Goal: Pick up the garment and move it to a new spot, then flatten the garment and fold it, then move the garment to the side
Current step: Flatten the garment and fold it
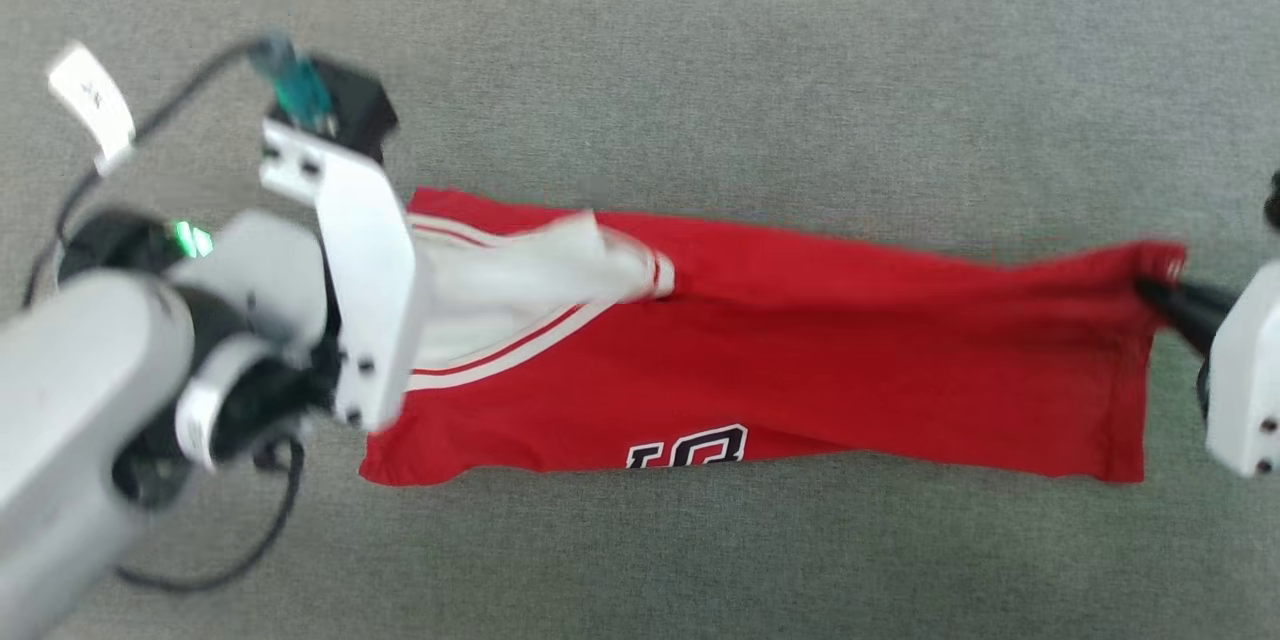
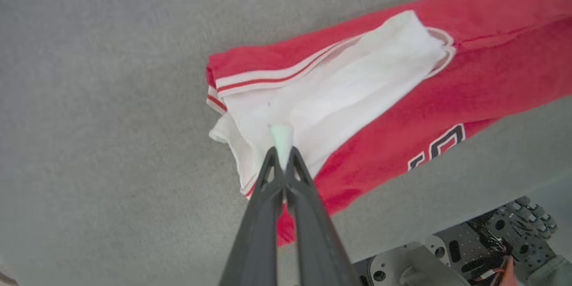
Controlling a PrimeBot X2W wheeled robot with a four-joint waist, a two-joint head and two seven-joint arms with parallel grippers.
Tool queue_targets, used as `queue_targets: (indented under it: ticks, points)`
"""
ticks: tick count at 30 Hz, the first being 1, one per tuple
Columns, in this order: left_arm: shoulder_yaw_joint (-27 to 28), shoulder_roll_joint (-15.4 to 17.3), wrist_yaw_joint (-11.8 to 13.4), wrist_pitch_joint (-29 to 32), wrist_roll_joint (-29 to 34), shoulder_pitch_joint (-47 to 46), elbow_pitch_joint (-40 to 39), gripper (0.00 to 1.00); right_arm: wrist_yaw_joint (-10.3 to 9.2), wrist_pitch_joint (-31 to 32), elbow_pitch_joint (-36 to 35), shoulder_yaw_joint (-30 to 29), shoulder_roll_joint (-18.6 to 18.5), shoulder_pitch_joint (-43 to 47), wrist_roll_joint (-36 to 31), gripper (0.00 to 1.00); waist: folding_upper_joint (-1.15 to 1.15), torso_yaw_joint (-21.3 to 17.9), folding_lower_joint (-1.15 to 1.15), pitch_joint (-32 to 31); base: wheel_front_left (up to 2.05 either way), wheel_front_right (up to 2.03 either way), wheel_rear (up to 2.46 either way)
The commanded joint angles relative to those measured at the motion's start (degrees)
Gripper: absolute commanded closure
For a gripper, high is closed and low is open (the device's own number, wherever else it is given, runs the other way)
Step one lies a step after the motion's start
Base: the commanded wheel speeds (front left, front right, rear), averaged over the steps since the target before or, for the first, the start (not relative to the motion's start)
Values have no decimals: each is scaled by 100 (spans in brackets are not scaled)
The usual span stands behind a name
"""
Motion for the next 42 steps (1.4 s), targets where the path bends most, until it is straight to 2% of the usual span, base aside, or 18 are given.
queue_targets:
  ticks: [1,4,6,7,8,9,10,11,12,13,15,20,25,30,34,42]
  points:
    - [-52,86,202,51,-28,294,-309,100,-3,101,-80,-72,105,254,4,100,0,22,0,0,0,0,0]
    - [-144,126,411,-13,-110,680,-471,100,-3,137,-24,-93,222,500,-39,100,0,37,0,21,0,0,0]
    - [-175,8,427,-227,-181,945,-247,100,-3,13,170,-24,338,544,-84,100,0,38,0,48,0,0,0]
    - [-166,-44,388,-329,-203,1021,-120,100,-3,-45,264,-1,351,509,-121,94,0,35,0,51,0,0,0]
    - [-154,-101,369,-412,-245,1097,34,100,-3,-86,375,36,397,481,-121,80,0,29,0,48,0,0,0]
    - [-165,-141,312,-497,-254,1150,175,100,-3,-153,446,96,423,444,-120,57,0,23,0,41,0,0,0]
    - [-133,-193,249,-638,-253,1173,318,94,-2,-211,512,140,436,414,-109,0,0,22,0,33,0,0,0]
    - [-133,-193,249,-638,-253,1173,318,94,-2,-211,512,140,436,414,-109,0,0,22,0,33,0,0,0]
    - [-89,-227,207,-768,-261,1205,450,52,-3,-262,559,161,459,407,-72,0,0,19,0,23,0,0,0]
    - [-65,-254,158,-893,-264,1261,562,25,-3,-309,584,186,458,416,-45,0,0,13,0,7,0,0,0]
    - [-3,-275,63,-1153,-251,1358,699,0,-3,-416,546,228,432,449,22,0,0,-3,0,-26,0,0,0]
    - [328,-278,-136,-2058,-282,1693,641,0,-3,-580,407,19,404,673,140,0,0,-14,0,-96,0,0,0]
    - [599,-195,-262,-3086,-63,2069,387,0,-3,-481,327,-352,490,918,129,0,0,8,0,-106,0,0,0]
    - [812,-269,-403,-4237,205,2441,307,0,-3,-511,534,-511,550,928,190,0,0,89,0,-51,0,0,0]
    - [870,-397,-509,-5023,484,2687,394,0,-2,-660,870,-344,539,778,231,0,0,204,0,4,0,0,0]
    - [1015,-754,-483,-6288,701,3148,715,0,-2,-735,1931,482,545,474,534,0,0,432,0,49,0,0,0]
